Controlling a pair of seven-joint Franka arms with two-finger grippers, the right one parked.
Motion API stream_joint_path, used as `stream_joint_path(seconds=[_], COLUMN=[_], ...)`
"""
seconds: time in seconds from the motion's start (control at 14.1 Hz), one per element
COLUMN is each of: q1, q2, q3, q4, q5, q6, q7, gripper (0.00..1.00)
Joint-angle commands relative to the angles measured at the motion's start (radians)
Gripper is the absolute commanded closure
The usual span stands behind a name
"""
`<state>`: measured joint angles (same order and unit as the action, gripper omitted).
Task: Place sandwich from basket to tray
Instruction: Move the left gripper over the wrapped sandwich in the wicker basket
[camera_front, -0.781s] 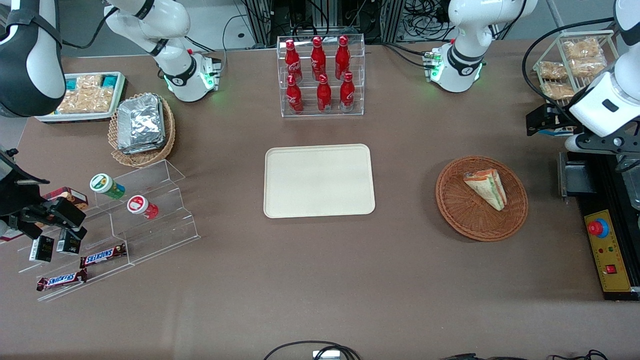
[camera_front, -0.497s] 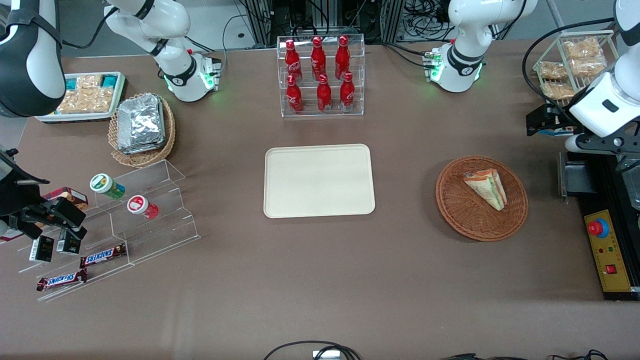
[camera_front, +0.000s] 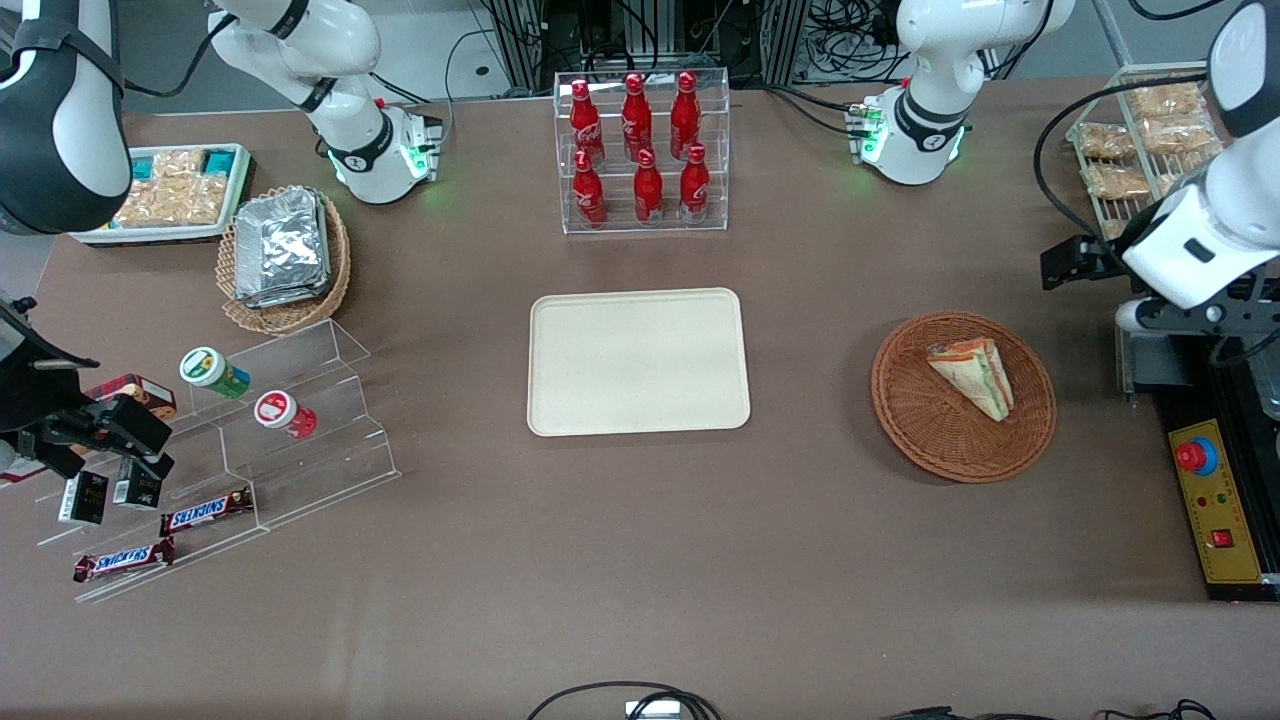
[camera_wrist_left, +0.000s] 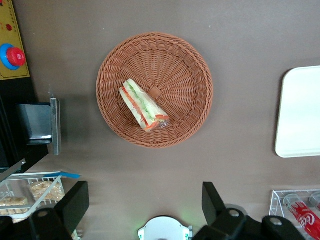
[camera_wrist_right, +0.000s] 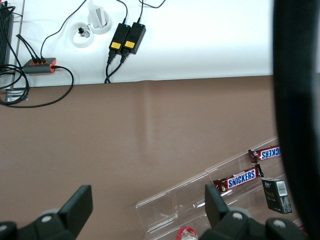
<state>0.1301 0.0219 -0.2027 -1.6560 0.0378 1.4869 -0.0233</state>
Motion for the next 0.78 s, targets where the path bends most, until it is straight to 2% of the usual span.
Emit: stream_joint_path(seconds=[0.0,0.28,0.71], q1=[-0.001,-0.001,-0.003], q2=[-0.025,-0.051,-0.051], q3=[0.028,0.055,0.055], q4=[-0.121,-0.284,-0.476], q5=[0.001,-0.002,0.004], q6=[0.1,0.269,0.499], q7=[-0.041,-0.113,-0.338], gripper=[0.0,0.0,0.0])
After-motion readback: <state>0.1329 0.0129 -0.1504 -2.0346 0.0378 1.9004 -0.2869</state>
